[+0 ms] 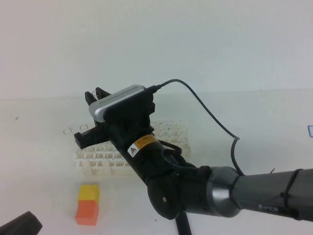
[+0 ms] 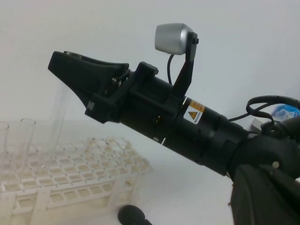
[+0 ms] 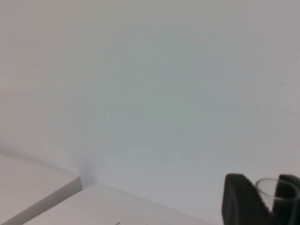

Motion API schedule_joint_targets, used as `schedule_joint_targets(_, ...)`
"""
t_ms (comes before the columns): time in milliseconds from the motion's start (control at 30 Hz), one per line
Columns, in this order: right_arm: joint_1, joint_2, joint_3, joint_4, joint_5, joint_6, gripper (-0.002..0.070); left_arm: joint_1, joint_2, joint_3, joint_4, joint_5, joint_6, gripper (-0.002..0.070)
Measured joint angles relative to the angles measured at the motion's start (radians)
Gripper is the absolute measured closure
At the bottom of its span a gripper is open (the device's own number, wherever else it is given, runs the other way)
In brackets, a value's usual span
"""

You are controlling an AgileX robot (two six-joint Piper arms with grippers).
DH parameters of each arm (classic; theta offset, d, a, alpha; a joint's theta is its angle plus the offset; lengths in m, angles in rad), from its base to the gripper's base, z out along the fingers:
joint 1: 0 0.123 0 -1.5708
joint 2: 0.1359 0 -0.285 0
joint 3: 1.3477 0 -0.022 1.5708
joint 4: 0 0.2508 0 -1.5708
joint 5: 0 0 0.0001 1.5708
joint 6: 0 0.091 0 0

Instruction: Place the test tubes

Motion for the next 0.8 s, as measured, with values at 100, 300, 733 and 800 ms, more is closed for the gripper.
schedule_joint_targets(100,0.000,0.000,-0.007,0.000,-0.001,0.001,0.0551,0.000,0.000,0.000,0.000,0.000,0.000,0.0676)
schedule_joint_targets(300,0.000,0.010,-0.050,-0.002,0.001,0.002,0.0551,0.000,0.000,0.000,0.000,0.000,0.000,0.0676)
schedule_joint_targets(733,0.000,0.056,-0.067,-0.004,0.050,0.002,0.0551,0.000,0.000,0.000,0.000,0.000,0.000,0.0676)
schedule_joint_targets(800,0.000,0.062,-0.072,-0.007,0.052,0.002,0.0551,0.000,0.000,0.000,0.000,0.000,0.000,0.0676)
